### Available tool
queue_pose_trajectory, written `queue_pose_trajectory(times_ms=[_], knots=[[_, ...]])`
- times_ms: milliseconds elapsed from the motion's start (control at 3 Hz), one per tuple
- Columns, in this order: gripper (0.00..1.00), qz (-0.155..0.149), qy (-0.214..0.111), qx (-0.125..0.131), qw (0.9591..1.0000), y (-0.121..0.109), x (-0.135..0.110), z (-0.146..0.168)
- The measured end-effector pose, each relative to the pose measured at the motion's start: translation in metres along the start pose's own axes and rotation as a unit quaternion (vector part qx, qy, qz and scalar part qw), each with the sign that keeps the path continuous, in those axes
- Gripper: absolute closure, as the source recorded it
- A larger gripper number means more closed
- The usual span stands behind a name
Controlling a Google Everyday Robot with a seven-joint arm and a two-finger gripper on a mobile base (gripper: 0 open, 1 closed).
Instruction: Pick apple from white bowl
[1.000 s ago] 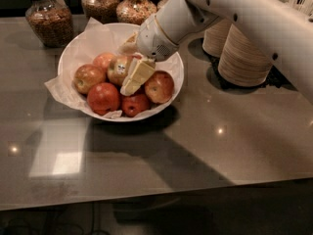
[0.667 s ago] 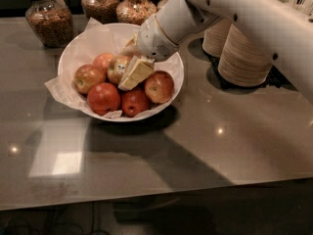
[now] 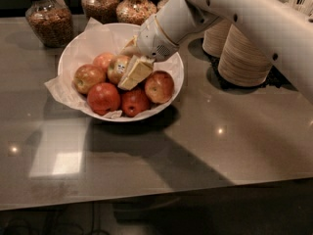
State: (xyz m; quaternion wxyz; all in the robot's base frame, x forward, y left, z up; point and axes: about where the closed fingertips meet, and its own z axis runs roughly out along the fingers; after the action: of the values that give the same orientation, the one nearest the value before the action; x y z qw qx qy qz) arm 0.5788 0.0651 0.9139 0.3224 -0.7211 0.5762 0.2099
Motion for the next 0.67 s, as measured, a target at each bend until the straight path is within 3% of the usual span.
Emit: queue_pose_trajectory(times_ms=[333,667], knots=[[1.00,-0.006,-0.042,0.016,0.9990,0.005,-0.007,-0.013],[1.00,-0.026,-0.115,0.051,0.9917,0.010,-0.025,-0.048]])
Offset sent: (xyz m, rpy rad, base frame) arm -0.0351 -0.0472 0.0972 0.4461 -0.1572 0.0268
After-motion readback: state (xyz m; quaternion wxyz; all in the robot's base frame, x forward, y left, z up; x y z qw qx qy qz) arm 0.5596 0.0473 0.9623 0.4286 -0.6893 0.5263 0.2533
